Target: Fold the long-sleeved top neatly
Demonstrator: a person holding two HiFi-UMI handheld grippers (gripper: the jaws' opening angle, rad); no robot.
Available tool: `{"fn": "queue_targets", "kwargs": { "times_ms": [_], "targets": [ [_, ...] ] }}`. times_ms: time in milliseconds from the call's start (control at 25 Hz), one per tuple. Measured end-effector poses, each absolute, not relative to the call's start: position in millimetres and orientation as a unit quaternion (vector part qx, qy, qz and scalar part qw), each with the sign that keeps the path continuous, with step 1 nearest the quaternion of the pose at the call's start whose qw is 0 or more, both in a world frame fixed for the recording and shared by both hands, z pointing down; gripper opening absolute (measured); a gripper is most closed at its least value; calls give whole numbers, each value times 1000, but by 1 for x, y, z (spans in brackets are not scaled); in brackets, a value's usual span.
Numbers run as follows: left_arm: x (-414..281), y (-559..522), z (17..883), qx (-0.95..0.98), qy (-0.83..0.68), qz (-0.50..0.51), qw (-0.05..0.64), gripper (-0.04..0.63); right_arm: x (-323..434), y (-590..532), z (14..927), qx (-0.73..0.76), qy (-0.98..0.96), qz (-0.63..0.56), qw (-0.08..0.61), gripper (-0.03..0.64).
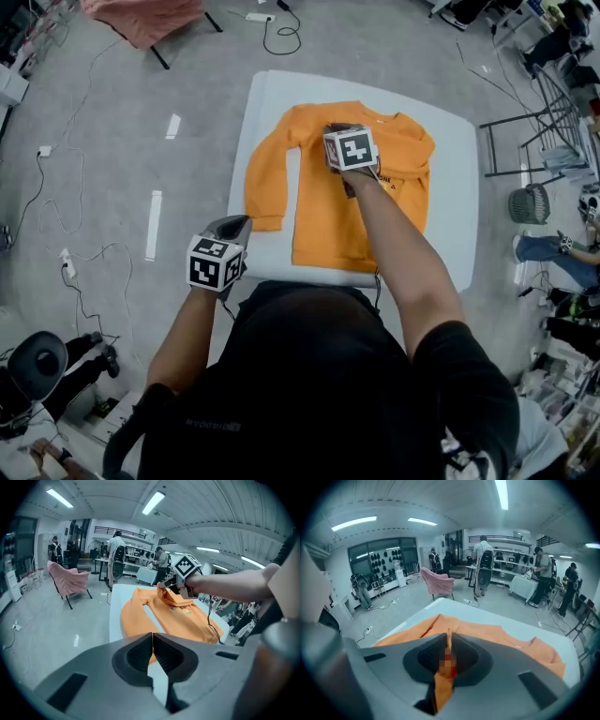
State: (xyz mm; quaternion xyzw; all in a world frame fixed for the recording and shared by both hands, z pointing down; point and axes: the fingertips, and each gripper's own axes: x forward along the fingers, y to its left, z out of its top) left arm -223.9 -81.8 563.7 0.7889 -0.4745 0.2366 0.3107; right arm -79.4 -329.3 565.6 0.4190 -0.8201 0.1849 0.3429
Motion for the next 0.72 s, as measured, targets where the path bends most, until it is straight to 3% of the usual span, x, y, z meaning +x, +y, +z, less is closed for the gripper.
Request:
{"fn": "queue_targets", "kwargs": {
  "times_ms": [200,320,360,720],
  "targets": [
    [-229,-77,566,772,-495,229,325,6,-95,-339,595,404,-816,185,369,52],
    [-235,-71,566,762,-507,227,333,6,-116,-330,610,358,-834,196,370,168],
    [-237,-70,566,758,-511,227,335,6,-122,-326,612,348,-839,201,368,173],
    [-241,-72,574,745,-528,231,338,6,-119,-305,588,330,-869,208,304,121]
  ]
}}
